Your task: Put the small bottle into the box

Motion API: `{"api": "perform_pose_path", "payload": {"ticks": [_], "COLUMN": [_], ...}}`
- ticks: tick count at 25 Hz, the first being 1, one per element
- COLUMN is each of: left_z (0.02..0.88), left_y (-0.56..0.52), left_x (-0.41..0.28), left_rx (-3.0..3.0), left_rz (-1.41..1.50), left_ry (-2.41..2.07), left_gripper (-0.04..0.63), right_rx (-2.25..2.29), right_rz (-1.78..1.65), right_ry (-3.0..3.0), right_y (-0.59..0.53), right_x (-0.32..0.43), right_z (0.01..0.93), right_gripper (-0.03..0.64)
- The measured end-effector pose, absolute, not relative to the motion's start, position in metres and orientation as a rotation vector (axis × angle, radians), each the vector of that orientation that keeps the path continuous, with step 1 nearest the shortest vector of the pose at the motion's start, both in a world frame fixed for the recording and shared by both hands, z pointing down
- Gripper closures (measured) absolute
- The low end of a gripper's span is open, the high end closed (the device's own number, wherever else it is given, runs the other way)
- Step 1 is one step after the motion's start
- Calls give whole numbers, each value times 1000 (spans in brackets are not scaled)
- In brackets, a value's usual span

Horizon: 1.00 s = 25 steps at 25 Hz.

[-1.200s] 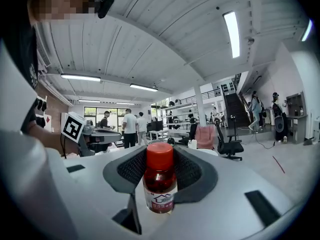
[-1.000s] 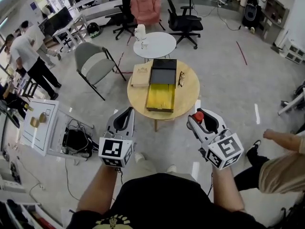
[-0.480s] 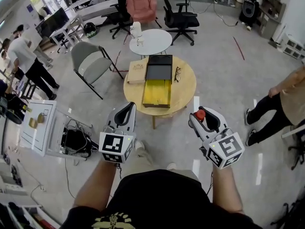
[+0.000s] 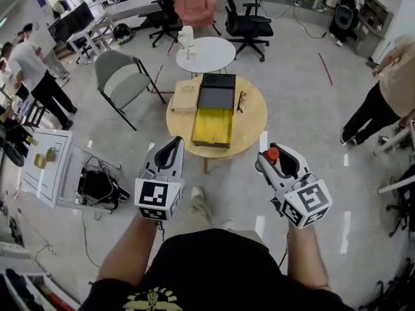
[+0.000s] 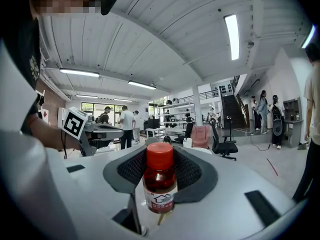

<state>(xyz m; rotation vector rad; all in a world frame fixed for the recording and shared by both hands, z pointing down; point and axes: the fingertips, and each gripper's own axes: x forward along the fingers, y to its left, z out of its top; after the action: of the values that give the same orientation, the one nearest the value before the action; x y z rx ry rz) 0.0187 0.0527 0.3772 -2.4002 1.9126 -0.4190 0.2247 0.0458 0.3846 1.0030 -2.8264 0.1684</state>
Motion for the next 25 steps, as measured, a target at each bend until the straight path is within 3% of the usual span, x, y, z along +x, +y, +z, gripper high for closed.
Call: {"api": "perform_pose_path", "payload": {"ticks": [25], "left_z": [403], "left_y": [-53], "left_x": [-57], "left_rx": [-2534], "left_rz": [-417], "left_ry": [1857], "left_gripper": [575], "right_rx": [923], "right_rz": [179], "right_ry": [-2738], "right_y": [-55], "right_x": [127], "right_z": [399], "right_gripper": [449]}}
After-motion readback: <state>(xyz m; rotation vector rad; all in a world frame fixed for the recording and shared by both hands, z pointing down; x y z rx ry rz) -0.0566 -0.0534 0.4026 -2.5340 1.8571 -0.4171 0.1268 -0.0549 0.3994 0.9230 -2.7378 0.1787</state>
